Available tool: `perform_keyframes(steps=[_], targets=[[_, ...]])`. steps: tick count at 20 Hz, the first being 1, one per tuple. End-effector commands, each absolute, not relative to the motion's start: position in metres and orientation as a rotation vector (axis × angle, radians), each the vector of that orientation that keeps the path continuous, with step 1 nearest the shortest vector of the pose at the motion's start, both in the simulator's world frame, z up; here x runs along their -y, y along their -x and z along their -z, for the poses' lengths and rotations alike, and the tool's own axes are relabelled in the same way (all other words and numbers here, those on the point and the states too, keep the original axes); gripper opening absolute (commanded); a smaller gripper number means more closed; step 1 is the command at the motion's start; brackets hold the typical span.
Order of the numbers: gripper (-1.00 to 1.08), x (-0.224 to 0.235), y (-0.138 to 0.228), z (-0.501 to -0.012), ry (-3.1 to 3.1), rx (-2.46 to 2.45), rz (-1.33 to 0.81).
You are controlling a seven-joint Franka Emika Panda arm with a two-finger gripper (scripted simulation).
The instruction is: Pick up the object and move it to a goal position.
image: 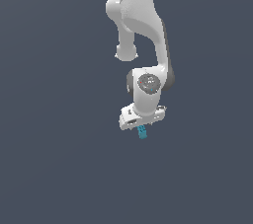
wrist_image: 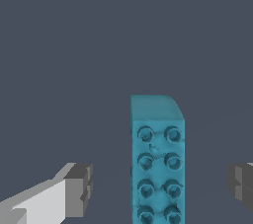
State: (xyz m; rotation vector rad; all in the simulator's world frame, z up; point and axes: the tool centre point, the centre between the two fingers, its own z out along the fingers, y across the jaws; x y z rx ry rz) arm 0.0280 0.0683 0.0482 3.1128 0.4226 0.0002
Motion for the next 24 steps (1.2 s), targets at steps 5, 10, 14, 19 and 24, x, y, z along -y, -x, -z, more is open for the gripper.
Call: perform_keyframes(steps=[5,10,14,19,24], targets=[[1.0,-0.069,-0.028,-0.024,-3.113,-0.425,0.0],[-1.0,-0.069,-0.029,-0.022,-3.113,-0.425,0.0],[-1.0,-0.069,-0.029,-0.022,-3.113,-0.425,0.0],[-1.0,-0.069,-0.029,-0.022,-3.113,-0.425,0.0],[-1.0,-0.069,-0.029,-0.031,-3.113,-0.425,0.0]])
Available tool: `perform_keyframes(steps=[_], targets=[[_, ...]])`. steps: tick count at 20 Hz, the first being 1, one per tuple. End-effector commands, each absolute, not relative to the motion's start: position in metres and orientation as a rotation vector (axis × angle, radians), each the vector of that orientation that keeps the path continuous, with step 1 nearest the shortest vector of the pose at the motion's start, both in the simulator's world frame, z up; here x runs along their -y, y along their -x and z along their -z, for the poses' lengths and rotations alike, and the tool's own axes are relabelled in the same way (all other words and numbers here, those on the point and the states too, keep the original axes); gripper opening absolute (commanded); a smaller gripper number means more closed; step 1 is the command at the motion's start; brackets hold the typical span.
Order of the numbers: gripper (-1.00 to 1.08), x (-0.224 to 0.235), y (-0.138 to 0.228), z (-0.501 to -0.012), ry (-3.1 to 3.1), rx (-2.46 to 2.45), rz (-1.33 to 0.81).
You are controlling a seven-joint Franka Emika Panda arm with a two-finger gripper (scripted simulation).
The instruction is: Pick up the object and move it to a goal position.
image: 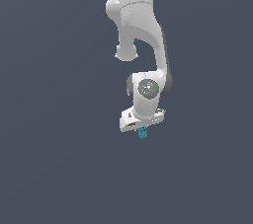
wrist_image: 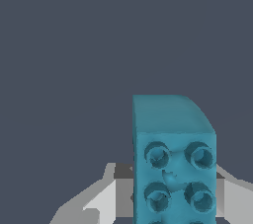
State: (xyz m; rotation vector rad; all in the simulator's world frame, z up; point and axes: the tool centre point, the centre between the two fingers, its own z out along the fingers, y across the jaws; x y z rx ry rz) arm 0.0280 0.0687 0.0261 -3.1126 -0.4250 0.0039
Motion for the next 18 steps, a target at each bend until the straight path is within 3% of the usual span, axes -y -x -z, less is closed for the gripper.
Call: perform_keyframes(steps=[1,9,18], targets=[[-1.0,-0.069,-0.029,-0.034,3.113,0.425,0.0],[-1.0,-0.069,-0.033,-0.089,3.113,0.426,-0.001],[-1.0,-0.069,-0.04,-0.191,3.113,0.426,-0.001]])
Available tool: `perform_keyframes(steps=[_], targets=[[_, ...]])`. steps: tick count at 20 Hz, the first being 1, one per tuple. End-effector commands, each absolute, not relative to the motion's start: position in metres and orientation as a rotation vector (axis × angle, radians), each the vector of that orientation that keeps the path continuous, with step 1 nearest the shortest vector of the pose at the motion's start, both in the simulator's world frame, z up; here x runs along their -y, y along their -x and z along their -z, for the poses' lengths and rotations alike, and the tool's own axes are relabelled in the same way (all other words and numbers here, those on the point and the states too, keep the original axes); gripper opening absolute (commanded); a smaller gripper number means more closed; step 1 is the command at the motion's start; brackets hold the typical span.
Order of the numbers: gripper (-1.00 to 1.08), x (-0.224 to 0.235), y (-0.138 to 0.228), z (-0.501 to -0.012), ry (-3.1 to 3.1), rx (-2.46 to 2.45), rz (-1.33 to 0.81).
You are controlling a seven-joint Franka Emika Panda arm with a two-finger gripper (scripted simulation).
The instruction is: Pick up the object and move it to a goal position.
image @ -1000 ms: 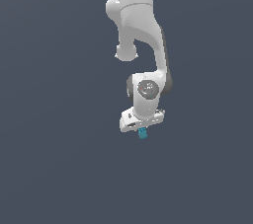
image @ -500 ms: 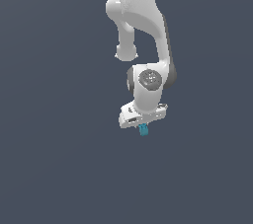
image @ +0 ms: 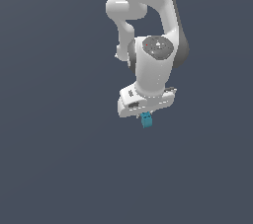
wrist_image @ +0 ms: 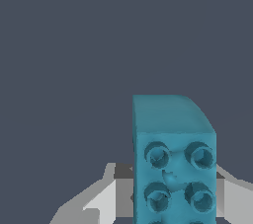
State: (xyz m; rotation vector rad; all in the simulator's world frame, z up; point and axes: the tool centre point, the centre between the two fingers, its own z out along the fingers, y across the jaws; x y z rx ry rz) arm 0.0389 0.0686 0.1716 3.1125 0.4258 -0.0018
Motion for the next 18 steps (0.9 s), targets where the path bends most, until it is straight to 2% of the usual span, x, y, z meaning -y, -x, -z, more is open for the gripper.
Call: perform_keyframes(steps=[1,9,18], targets=[[-1.0,-0.069,-0.041,-0.202,-3.113,-0.426,0.001],[-1.0,-0.069,-0.049,-0.277,-3.113,-0.427,0.0],[-1.0,-0.069,-0.054,-0.314,-3.113,-0.426,0.0]])
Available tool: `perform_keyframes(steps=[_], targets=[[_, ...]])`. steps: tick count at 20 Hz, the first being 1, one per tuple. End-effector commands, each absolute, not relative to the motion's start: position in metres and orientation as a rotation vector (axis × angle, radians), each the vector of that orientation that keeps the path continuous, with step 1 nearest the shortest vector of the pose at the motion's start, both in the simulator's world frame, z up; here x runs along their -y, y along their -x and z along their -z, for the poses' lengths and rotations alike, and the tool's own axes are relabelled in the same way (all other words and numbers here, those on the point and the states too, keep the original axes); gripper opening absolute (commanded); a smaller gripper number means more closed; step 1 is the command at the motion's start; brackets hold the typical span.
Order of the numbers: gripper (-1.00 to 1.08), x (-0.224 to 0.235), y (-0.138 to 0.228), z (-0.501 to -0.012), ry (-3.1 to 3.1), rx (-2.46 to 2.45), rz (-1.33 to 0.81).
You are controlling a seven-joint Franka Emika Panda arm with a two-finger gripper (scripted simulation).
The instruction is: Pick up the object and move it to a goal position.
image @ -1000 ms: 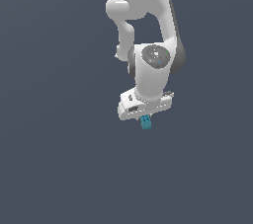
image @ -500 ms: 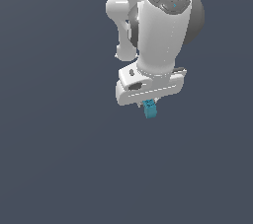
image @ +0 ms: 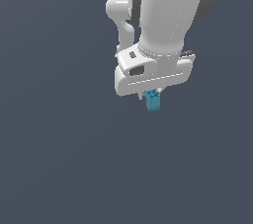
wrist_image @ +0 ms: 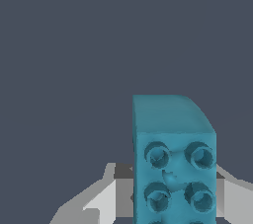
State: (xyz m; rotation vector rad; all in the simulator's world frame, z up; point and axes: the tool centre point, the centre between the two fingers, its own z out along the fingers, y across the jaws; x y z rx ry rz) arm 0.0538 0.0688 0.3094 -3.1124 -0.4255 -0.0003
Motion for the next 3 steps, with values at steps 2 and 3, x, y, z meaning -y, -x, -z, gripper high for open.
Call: perform_keyframes(steps=[2,3], targets=[[-1.0,-0.0688,-0.0549,-0.3155,3.112,0.426,0.0],[-1.0,-0.0688,-0.0549,-0.3158,3.112,0.426,0.0]])
